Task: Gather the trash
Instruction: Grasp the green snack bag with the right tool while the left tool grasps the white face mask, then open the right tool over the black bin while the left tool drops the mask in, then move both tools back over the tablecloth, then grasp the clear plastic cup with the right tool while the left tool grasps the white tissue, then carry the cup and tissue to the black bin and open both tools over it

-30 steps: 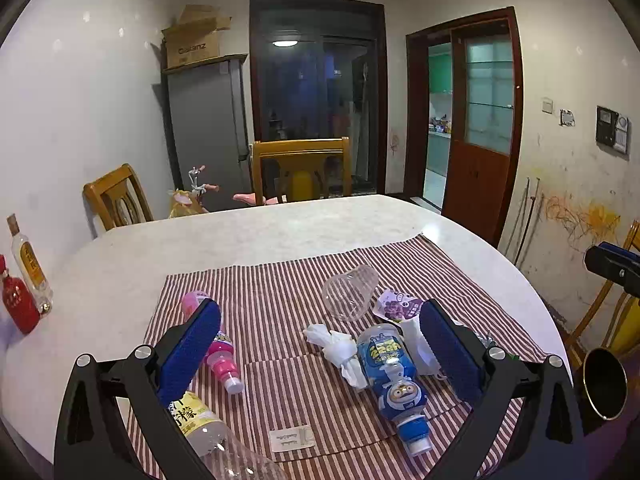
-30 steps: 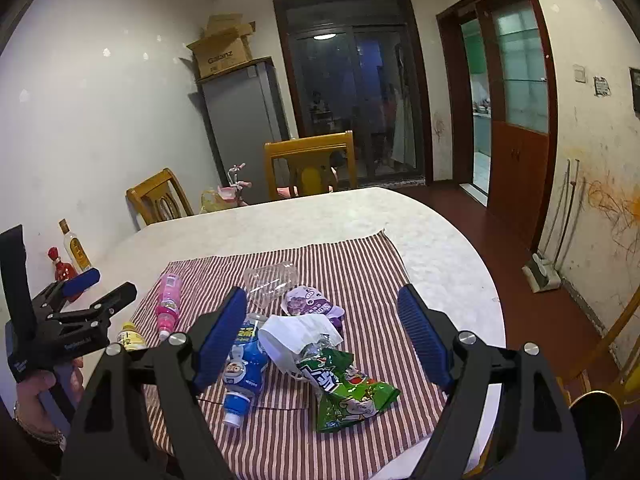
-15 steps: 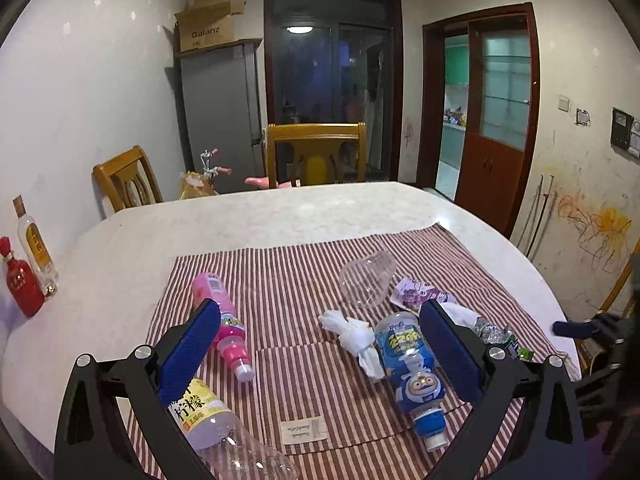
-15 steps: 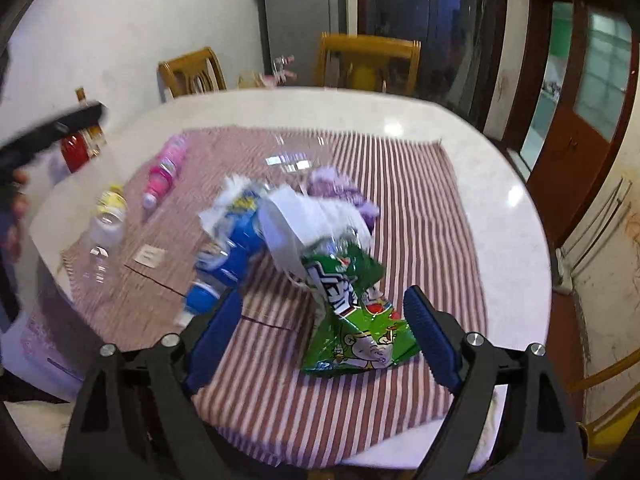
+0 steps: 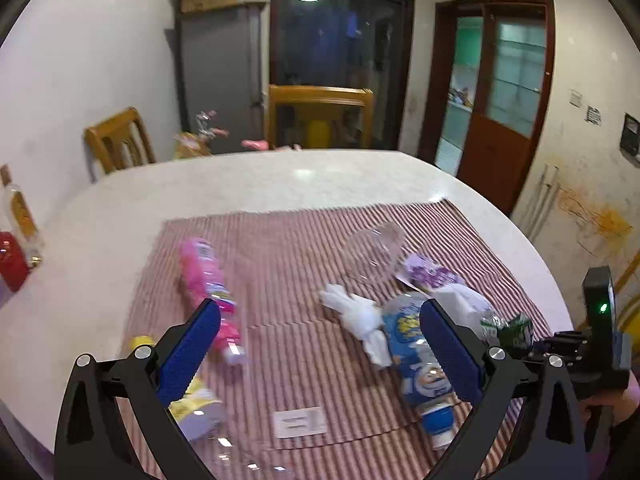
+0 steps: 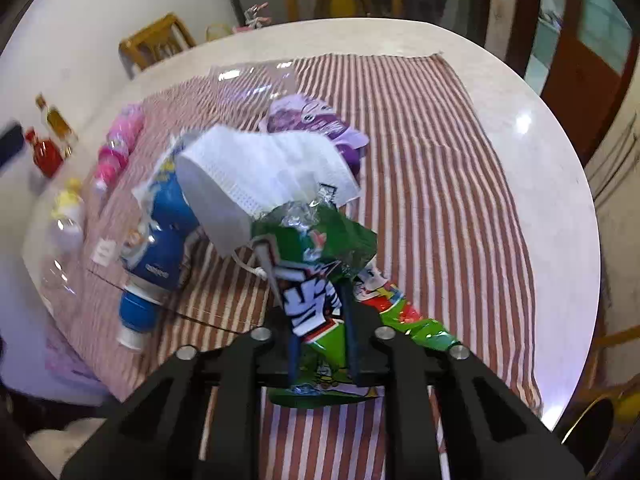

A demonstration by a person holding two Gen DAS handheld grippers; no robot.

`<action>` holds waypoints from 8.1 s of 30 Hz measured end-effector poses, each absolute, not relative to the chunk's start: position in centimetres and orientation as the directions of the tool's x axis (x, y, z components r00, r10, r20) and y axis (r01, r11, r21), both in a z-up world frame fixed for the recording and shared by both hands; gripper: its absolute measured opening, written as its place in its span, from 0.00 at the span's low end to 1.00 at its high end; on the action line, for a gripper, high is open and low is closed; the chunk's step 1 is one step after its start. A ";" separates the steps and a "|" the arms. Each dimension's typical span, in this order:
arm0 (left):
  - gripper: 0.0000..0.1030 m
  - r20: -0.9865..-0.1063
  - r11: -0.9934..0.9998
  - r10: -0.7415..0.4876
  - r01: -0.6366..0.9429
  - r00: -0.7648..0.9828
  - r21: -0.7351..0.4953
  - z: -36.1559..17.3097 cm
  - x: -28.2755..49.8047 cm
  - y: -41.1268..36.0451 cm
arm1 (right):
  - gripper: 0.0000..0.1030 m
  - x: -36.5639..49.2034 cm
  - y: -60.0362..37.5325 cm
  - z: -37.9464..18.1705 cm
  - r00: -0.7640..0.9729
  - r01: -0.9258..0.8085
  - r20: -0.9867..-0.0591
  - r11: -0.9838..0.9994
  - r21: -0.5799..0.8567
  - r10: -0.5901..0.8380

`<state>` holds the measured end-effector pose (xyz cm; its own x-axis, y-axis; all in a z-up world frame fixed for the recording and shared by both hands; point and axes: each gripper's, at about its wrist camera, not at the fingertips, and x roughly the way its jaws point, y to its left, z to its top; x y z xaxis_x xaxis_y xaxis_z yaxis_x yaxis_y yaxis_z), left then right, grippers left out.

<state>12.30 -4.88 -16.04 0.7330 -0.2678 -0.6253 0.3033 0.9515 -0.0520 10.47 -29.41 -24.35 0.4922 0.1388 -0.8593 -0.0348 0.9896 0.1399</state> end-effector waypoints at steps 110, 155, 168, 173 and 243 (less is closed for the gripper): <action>0.94 -0.876 0.125 -0.482 0.989 -0.004 -0.073 -28.1 -11.7 -59.0 | 0.78 -28.3 -63.2 -26.5 0.357 0.934 -0.784 0.198 0.297 -0.507; 0.94 -0.406 0.989 -0.151 0.141 0.901 -0.054 -6.1 5.4 -0.4 | 0.84 4.2 -24.9 -8.4 0.876 0.056 -0.481 0.989 0.140 0.019; 0.94 -0.417 0.982 -0.190 0.165 0.889 -0.097 -6.5 6.5 0.4 | 0.84 5.8 -23.0 -9.2 0.860 0.032 -0.510 0.993 0.117 0.033; 0.94 -0.435 0.991 -0.132 0.107 0.891 -0.082 -7.6 7.6 1.4 | 0.84 7.3 -22.3 -9.8 0.846 0.026 -0.532 0.994 0.107 0.035; 0.19 -0.755 0.948 -0.293 0.076 0.587 -0.309 -19.2 23.1 -4.1 | 0.10 18.8 -27.5 -15.3 0.728 0.033 -0.670 0.969 0.244 0.144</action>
<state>23.11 -4.11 -19.24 0.5868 -0.2927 -0.7550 0.0757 0.9481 -0.3088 18.81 -27.55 -15.30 0.7282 0.1439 -0.6701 0.0326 0.9693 0.2435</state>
